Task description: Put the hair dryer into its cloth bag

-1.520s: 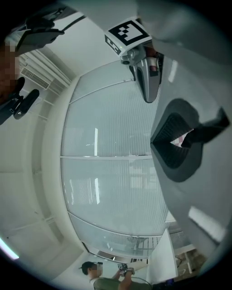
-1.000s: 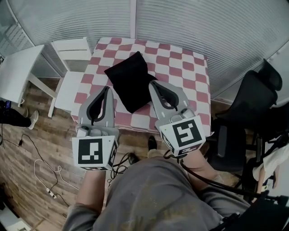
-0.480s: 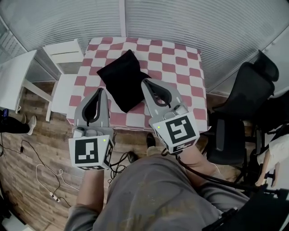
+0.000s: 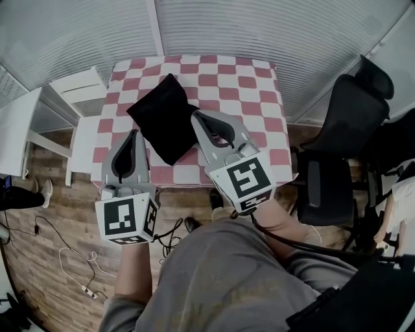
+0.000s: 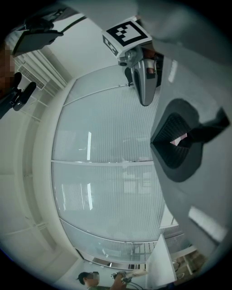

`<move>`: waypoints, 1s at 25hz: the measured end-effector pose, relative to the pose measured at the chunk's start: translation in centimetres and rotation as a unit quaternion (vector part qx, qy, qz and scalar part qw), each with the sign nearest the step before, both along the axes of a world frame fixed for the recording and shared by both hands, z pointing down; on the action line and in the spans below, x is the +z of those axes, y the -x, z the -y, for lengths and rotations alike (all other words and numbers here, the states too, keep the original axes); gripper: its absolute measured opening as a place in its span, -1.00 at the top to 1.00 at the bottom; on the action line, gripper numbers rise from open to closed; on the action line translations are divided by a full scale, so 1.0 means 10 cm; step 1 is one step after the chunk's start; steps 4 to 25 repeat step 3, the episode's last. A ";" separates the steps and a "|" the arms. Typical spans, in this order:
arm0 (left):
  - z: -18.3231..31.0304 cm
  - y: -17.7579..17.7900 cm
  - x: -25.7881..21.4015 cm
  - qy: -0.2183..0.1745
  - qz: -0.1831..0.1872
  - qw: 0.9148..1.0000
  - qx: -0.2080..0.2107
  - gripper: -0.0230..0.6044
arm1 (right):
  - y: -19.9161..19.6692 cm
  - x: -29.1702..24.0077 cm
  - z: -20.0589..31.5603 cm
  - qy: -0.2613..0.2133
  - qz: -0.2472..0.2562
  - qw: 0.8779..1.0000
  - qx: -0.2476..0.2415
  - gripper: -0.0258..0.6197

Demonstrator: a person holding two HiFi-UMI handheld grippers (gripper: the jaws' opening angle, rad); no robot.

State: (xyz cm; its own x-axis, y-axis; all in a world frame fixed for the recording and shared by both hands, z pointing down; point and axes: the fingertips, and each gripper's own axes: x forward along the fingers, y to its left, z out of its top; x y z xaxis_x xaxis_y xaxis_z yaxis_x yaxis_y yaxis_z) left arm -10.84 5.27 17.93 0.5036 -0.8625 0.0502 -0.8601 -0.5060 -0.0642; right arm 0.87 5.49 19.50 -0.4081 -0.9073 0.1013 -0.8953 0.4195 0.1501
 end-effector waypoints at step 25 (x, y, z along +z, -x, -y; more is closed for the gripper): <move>0.03 -0.06 0.00 0.000 0.002 1.000 0.000 0.93 | -0.06 -0.02 0.03 0.002 0.002 1.000 0.000 0.84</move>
